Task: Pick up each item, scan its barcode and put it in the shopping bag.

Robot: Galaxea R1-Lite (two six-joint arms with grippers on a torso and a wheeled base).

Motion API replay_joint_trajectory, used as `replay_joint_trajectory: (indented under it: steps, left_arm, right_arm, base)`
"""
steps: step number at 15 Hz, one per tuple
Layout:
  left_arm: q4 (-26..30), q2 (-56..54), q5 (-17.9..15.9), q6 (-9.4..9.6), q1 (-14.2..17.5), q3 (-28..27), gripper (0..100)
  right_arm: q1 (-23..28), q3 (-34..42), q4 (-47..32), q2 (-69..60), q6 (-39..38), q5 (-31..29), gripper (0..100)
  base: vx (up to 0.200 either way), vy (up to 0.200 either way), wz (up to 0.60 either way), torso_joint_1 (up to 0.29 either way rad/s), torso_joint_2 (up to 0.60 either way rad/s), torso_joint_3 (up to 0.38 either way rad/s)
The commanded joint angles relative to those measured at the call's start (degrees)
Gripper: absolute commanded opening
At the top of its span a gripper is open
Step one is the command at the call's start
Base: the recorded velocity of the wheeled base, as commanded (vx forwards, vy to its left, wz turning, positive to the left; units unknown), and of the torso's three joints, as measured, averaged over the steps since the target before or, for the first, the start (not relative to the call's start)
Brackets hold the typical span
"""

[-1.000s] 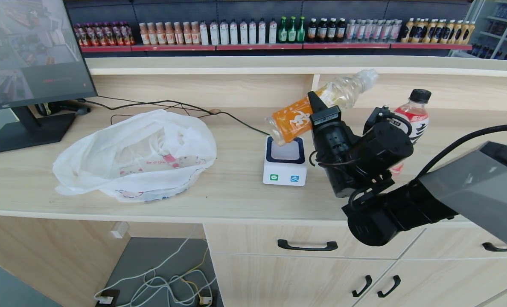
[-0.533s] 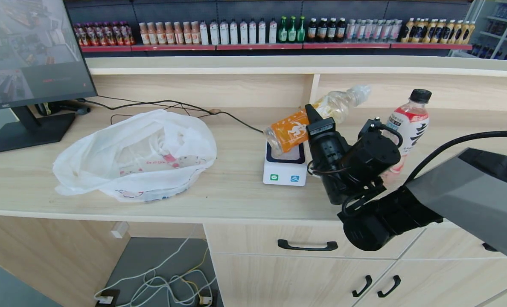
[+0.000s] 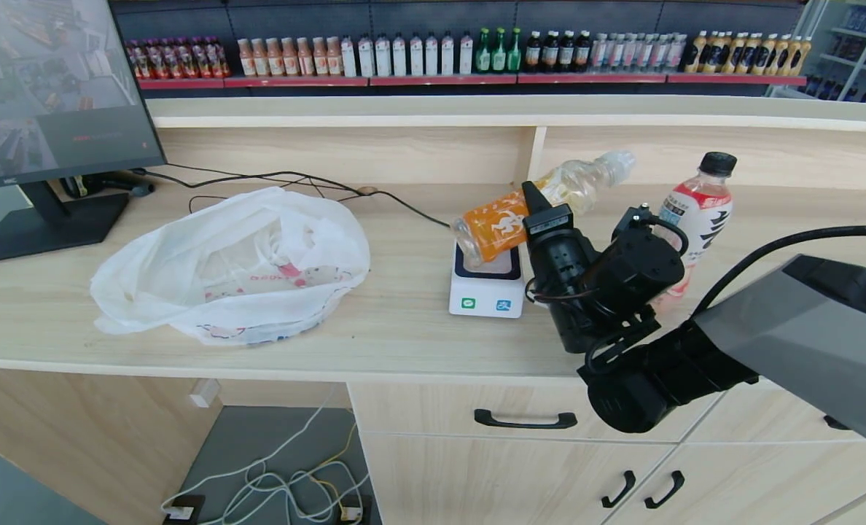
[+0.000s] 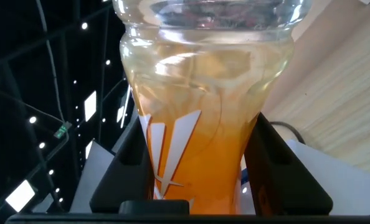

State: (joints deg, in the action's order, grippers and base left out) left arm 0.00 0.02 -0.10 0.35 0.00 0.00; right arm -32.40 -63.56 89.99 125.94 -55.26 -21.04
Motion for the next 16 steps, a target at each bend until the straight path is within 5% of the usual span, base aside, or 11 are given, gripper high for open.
replay_joint_trajectory:
  steps: [1,16]
  left_arm:
    - [0.00,-0.02,0.01,0.00,0.00,0.00,100]
    - [0.00,-0.02,0.01,0.00,0.00,0.00,100]
  right_arm:
    - [-0.03,0.19,0.01,-0.26,-0.02,0.04,0]
    - [-1.17,0.81,0.01,-2.10,0.50,0.47,0]
  base:
    - [0.000,0.000,0.00,0.000,0.00,0.000]
    - [0.000,0.000,0.00,0.000,0.00,0.000]
